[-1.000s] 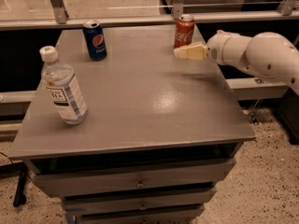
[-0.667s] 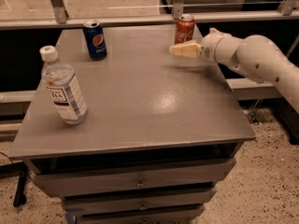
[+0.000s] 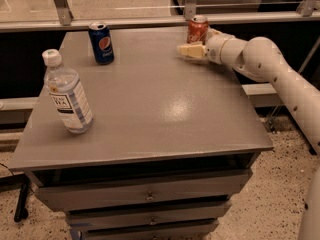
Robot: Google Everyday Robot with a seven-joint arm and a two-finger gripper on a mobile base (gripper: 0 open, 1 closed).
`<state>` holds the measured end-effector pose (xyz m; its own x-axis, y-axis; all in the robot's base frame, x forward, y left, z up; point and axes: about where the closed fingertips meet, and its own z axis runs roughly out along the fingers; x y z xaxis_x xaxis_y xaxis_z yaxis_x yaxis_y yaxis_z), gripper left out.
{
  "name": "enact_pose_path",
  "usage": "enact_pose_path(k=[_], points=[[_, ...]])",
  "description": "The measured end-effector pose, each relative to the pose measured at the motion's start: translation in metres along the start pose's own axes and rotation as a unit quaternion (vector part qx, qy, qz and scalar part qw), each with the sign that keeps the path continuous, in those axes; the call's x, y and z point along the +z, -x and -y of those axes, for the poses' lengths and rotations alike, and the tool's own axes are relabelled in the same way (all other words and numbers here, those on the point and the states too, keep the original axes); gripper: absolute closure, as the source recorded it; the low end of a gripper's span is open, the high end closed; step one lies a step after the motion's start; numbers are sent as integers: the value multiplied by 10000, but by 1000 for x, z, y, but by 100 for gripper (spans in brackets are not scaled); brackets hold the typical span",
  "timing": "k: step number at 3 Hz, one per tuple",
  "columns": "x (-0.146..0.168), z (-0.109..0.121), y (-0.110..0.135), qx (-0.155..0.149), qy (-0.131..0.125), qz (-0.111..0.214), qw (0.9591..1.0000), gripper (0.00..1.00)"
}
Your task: Knock coke can over
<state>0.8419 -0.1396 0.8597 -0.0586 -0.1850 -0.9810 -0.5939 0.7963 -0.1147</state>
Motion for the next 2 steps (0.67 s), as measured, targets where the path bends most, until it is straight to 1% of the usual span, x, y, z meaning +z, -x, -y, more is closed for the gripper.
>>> enact_pose_path(k=[1,2], points=[[9,9,3,-58,29,130,9999,41],[4,10,11,15,76,292,9995,65]])
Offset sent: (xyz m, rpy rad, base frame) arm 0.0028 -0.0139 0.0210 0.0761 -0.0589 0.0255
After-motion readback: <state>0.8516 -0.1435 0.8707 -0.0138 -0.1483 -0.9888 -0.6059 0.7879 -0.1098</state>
